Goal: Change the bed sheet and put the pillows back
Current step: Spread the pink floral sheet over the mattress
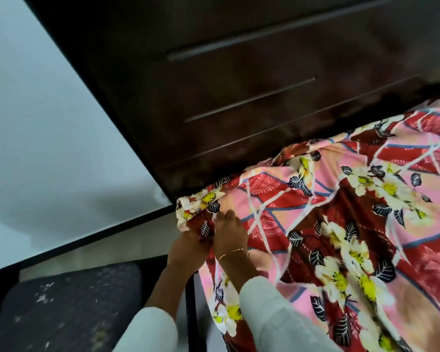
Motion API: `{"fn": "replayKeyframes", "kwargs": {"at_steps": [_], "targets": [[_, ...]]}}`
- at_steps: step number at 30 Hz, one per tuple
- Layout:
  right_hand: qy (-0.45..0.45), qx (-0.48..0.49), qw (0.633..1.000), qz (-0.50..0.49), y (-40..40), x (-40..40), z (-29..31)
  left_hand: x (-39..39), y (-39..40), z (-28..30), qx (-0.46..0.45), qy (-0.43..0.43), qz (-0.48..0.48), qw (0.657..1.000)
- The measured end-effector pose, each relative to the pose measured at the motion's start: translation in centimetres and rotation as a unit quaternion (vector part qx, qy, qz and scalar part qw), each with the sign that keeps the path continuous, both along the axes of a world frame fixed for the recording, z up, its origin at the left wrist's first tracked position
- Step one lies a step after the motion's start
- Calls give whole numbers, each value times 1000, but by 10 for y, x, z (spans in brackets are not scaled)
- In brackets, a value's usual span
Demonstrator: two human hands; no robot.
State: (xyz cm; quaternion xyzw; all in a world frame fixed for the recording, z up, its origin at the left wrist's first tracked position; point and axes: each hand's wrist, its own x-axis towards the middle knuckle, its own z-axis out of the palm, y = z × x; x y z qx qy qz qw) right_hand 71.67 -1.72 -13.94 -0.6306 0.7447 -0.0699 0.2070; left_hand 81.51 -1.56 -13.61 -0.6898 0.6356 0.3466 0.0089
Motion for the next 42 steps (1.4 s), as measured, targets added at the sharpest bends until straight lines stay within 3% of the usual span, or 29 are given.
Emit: {"fn": "replayKeyframes", "kwargs": {"at_steps": [3, 6, 8, 10, 12, 14, 18, 22, 25, 27, 31, 34, 37, 39, 42], "targets": [[-71, 1, 997, -1, -6, 12, 1, -4, 7, 0, -16, -11, -23, 1000], [-201, 12, 979, 12, -10, 39, 4, 18, 6, 2, -63, -92, 74, 991], [-224, 19, 974, 24, -9, 53, 3, 41, 4, 3, -70, -143, 162, 974], [-210, -6, 978, 8, -1, 61, 0, 51, 4, 4, -82, -160, 144, 973], [-124, -85, 988, -36, 12, 59, -1, 46, 5, 4, -130, -89, 94, 983], [-33, -88, 993, -78, 25, 50, -1, 36, 7, -1, -145, -8, 41, 989], [58, -92, 993, -46, 40, 25, -11, 24, -3, -15, -157, 23, 31, 987], [-6, -113, 994, -1, 34, 16, -18, 18, -17, -21, -157, 29, 41, 986], [-95, -110, 989, -3, 25, 27, -14, 24, -33, -22, -236, 20, 200, 951], [-165, -126, 978, 25, 21, 38, -8, 28, -37, -26, -241, 60, 245, 937], [-177, -119, 976, 45, 29, 38, -13, 15, -10, -30, -256, 112, 157, 947], [-220, -230, 945, -71, 62, 35, -11, 4, 17, -29, -316, 119, 126, 933], [-129, -339, 916, -172, 111, 20, -10, -12, 50, -25, -352, 135, 22, 926], [-66, -341, 915, -205, 149, 3, -13, -24, 77, -19, -367, 151, -86, 914], [29, -279, 921, -269, 220, -25, -12, -42, 128, -10, -396, 177, -247, 867]]}}
